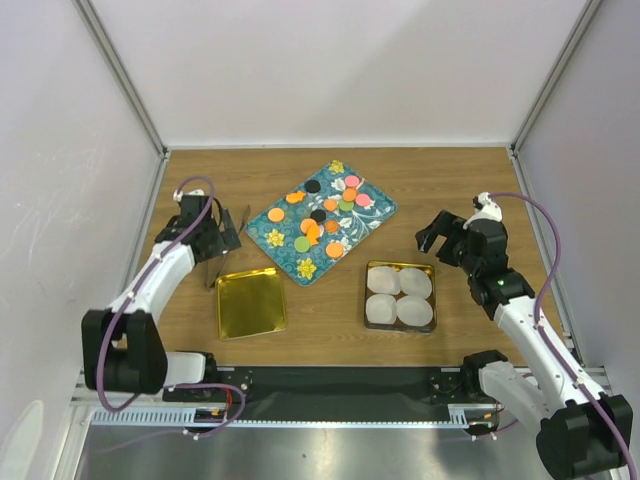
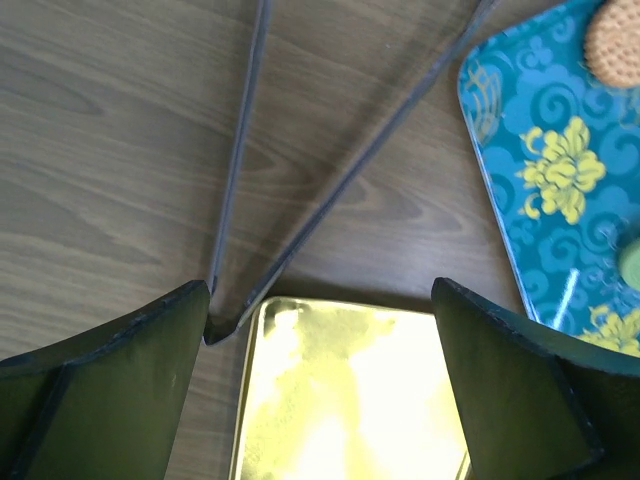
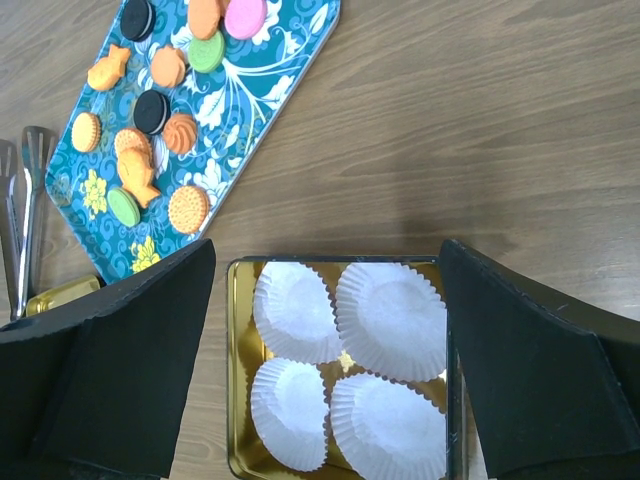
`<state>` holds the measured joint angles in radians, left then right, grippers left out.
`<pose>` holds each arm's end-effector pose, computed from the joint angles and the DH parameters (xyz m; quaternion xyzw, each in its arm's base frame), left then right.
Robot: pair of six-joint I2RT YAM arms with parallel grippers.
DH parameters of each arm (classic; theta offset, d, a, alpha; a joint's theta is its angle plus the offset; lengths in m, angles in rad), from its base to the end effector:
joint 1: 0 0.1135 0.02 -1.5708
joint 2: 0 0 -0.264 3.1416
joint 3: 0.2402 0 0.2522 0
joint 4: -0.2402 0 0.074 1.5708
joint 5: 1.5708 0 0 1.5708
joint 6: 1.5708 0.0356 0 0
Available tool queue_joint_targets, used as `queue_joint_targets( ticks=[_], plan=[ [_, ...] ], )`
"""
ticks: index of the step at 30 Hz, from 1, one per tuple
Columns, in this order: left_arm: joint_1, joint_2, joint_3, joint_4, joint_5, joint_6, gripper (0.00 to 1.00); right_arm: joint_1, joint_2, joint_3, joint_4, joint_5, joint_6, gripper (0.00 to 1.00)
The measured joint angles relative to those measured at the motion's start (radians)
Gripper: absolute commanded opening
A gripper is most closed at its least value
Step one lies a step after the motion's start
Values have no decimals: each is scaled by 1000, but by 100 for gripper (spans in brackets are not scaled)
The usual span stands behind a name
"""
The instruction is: Pack the cookies
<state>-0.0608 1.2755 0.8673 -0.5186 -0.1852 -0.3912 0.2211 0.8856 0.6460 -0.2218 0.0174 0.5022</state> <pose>0.2572 -0.0091 0.2367 -0.1842 0.9269 0.0149 0.3268 0.1985 0.0440 0.2693 0.1236 0.8410 0.1794 0.4952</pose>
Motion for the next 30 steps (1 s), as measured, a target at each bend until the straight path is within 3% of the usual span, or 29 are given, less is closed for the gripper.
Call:
queue_joint_targets(
  ticks=[11, 30],
  plan=[
    [7, 229, 84, 7, -80, 27, 100, -10, -16, 0, -2, -34, 0, 100],
    [61, 455, 179, -4, -91, 32, 96, -18, -23, 0, -4, -61, 0, 100]
  ],
)
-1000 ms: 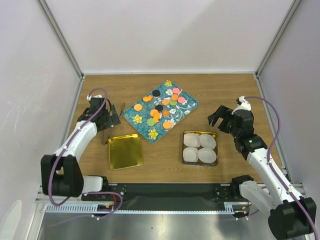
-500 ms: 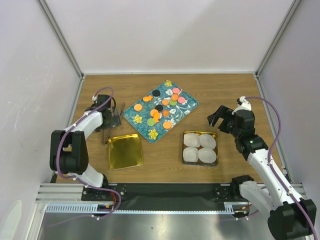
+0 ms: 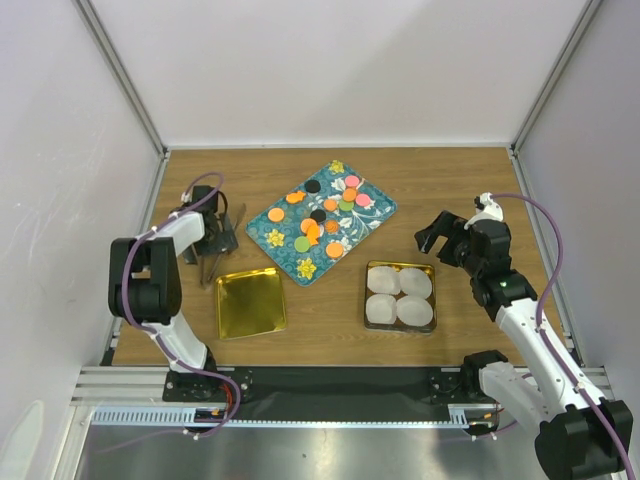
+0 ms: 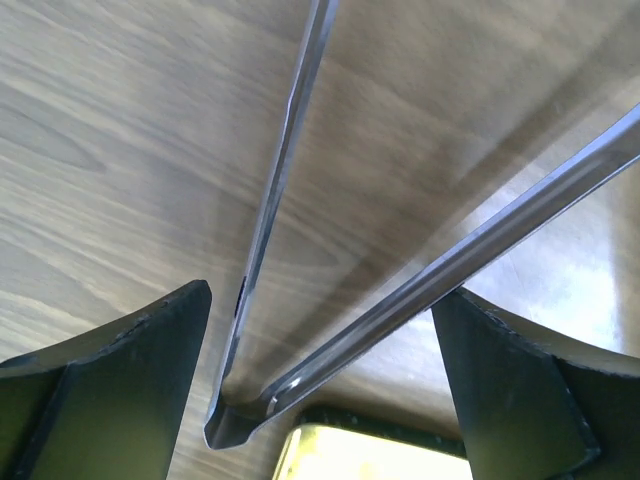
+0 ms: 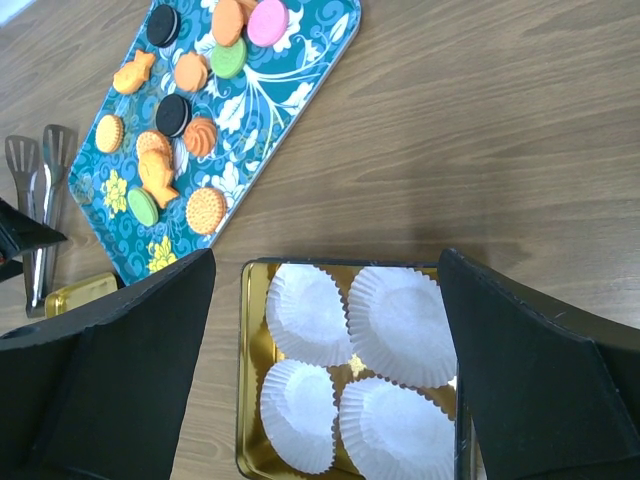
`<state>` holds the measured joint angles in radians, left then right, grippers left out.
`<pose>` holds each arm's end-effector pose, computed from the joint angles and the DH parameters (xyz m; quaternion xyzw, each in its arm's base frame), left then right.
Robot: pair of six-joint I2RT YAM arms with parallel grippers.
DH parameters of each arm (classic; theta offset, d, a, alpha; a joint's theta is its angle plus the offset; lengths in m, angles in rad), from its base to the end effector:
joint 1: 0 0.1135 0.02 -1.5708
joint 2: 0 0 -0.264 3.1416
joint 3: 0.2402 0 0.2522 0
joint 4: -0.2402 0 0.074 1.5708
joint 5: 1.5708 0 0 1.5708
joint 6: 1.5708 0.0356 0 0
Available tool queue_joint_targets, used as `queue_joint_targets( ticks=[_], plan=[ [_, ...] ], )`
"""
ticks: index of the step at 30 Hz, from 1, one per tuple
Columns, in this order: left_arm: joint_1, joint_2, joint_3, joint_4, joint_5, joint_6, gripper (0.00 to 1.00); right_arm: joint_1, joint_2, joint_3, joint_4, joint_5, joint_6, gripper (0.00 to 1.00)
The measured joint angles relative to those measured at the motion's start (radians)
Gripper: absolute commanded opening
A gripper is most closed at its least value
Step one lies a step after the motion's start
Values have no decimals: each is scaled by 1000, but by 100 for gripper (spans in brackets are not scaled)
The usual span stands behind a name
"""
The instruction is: Pack the cookies
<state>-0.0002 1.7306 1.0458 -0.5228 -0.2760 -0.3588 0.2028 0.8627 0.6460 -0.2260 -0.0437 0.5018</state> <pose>0.3282 0.0096 0.1645 -0.1982 0.9542 0.1012 0.2002 0.1950 0.0417 0.2730 0.1143 0.8372 0.2018 0.4953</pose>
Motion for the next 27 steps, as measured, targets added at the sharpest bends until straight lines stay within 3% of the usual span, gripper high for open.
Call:
queue_joint_targets(
  ticks=[5, 14, 20, 22, 27],
  plan=[
    [56, 22, 24, 13, 27, -27, 91, -3, 0, 0, 0, 0, 0, 100],
    [82, 63, 53, 50, 89, -79, 69, -5, -3, 0, 0, -7, -1, 100],
    [88, 64, 53, 64, 97, -112, 70, -5, -7, -1, 0, -8, -1, 100],
    [88, 64, 53, 69, 97, -116, 78, -5, -10, -3, 1, -9, -1, 99],
    [87, 68, 64, 77, 107, -130, 85, -5, -15, -5, 1, -17, -2, 100]
  ],
)
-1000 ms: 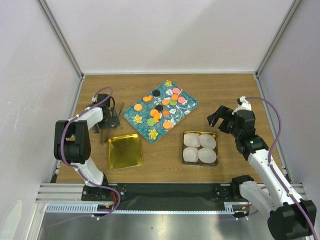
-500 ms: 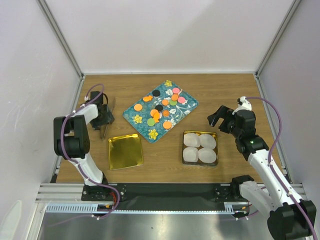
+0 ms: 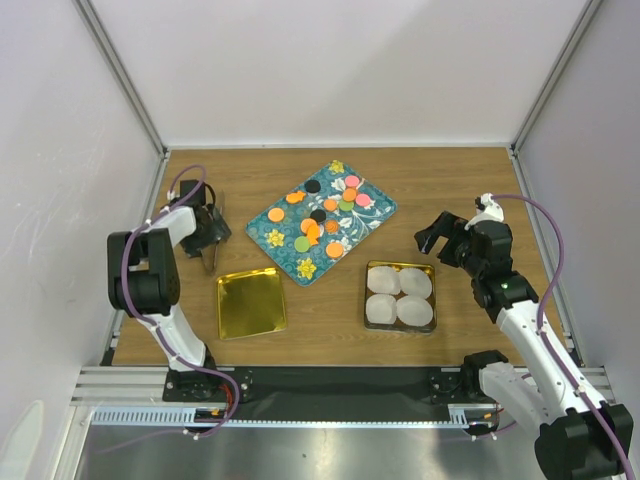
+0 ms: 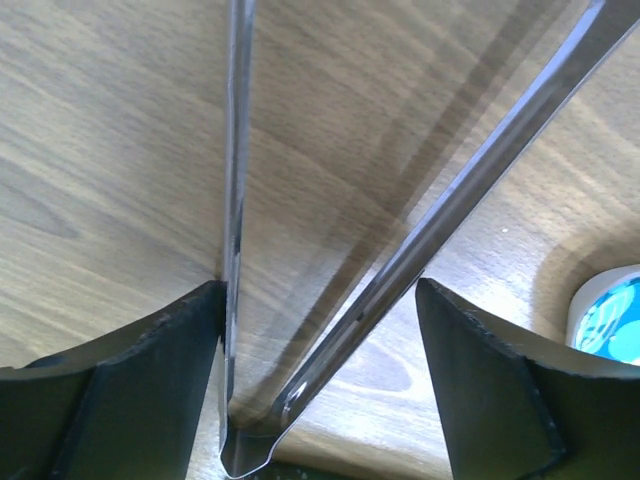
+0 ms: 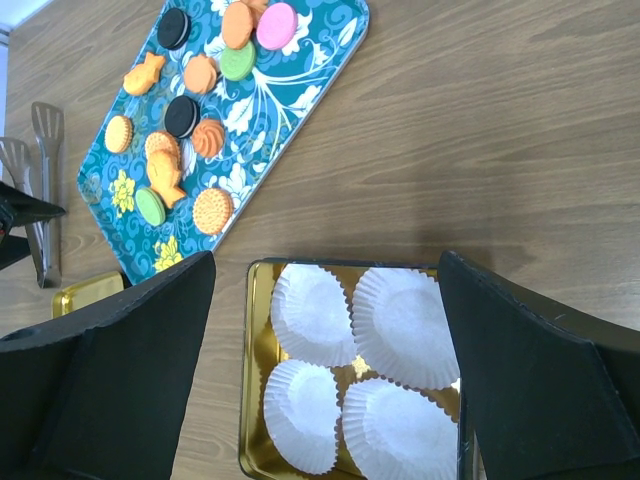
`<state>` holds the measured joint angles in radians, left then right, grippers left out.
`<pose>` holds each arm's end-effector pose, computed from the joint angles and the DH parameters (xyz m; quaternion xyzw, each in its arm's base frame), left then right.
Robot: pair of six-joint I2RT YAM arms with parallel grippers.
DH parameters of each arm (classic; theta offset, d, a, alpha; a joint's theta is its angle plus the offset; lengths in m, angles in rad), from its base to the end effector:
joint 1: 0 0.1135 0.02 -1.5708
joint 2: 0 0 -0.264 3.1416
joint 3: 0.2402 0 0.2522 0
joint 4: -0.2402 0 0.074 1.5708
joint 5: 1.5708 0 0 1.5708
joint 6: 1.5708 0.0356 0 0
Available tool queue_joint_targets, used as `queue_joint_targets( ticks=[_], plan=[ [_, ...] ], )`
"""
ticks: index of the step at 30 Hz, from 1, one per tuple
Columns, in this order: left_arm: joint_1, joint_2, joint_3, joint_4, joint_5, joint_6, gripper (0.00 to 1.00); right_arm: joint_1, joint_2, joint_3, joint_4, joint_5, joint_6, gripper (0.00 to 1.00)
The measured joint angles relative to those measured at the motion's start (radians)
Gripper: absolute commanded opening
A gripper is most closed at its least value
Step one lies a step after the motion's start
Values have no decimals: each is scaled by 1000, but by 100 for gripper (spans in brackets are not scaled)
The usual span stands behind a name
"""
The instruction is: Pack the cookies
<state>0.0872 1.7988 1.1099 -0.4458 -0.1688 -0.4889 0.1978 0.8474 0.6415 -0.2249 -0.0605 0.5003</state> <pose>0.3511 0.0367 0.1624 -0.2938 0.9276 0.0376 0.2276 0.1926 0.0408 0.2743 0.1107 0.8344 0.2084 0.4982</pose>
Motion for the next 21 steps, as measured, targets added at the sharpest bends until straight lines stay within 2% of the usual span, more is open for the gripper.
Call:
queue_joint_targets(
  ticks=[11, 21],
  plan=[
    [0, 58, 74, -39, -42, 77, 97, 0, -4, 0, 0, -2, -1, 100],
    [-1, 85, 117, -42, -67, 179, 97, 0, -23, -3, 0, -5, -1, 100]
  ],
)
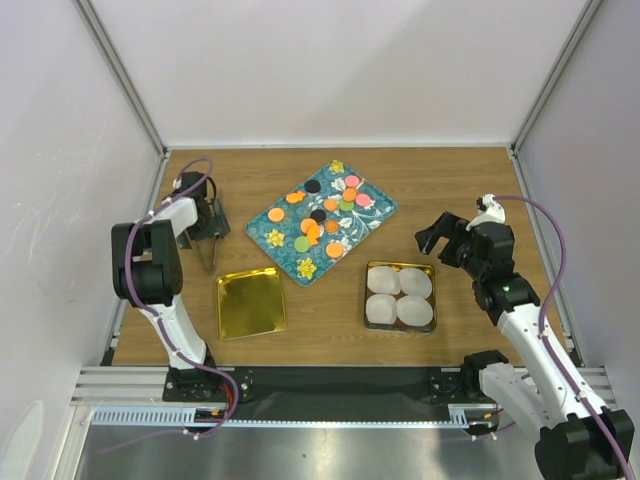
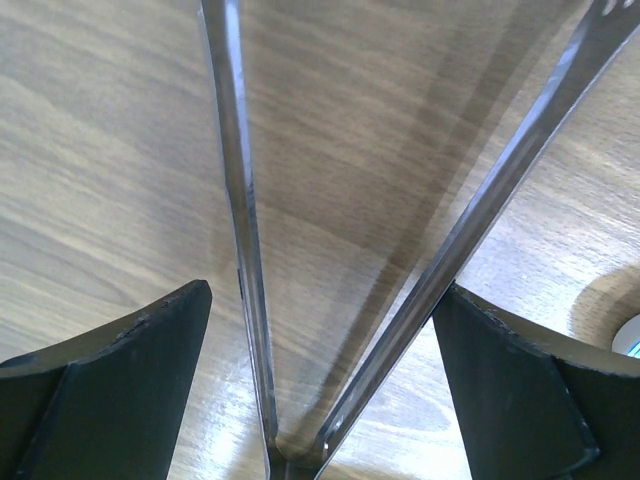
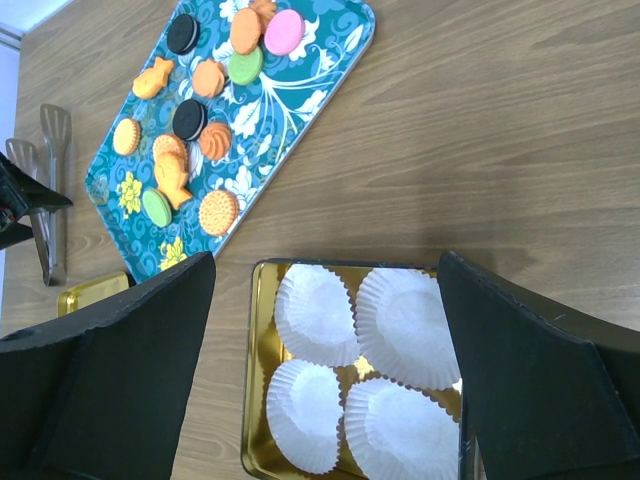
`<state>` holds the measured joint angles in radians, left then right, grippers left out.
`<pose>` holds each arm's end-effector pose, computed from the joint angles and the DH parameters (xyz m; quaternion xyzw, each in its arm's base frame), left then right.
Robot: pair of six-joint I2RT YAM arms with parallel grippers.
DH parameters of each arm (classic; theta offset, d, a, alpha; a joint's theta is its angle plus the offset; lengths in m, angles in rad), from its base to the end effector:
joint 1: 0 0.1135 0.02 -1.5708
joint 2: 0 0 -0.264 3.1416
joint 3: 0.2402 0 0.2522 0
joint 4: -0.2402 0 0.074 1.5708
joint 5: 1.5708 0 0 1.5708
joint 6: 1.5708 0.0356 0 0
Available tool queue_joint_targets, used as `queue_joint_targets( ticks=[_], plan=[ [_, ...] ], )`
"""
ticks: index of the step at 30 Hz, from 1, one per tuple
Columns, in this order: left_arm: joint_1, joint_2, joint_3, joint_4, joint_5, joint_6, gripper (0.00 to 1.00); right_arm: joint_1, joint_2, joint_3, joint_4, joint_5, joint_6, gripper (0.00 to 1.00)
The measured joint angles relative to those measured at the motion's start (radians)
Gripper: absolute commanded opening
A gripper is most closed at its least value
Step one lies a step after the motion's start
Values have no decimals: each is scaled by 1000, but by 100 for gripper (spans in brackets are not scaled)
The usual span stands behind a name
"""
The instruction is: Pack the cookies
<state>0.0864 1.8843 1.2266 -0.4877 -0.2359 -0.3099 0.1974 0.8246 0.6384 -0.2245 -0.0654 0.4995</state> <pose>0.3747 0.0408 0.1634 -0.2154 0.9468 0.0909 0.2212 0.1888 0.0401 0.2772 0.1081 0.8292 0.2127 0.5055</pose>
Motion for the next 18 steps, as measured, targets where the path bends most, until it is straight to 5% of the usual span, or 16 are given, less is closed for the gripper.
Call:
queue_joint_targets(
  ticks=[13, 18],
  plan=[
    [0, 58, 68, 21, 34, 51, 79, -2, -12, -8, 1, 0, 0, 100],
    [0, 63, 72, 29, 53, 50, 62, -2, -13, -14, 2, 0, 0, 100]
  ],
)
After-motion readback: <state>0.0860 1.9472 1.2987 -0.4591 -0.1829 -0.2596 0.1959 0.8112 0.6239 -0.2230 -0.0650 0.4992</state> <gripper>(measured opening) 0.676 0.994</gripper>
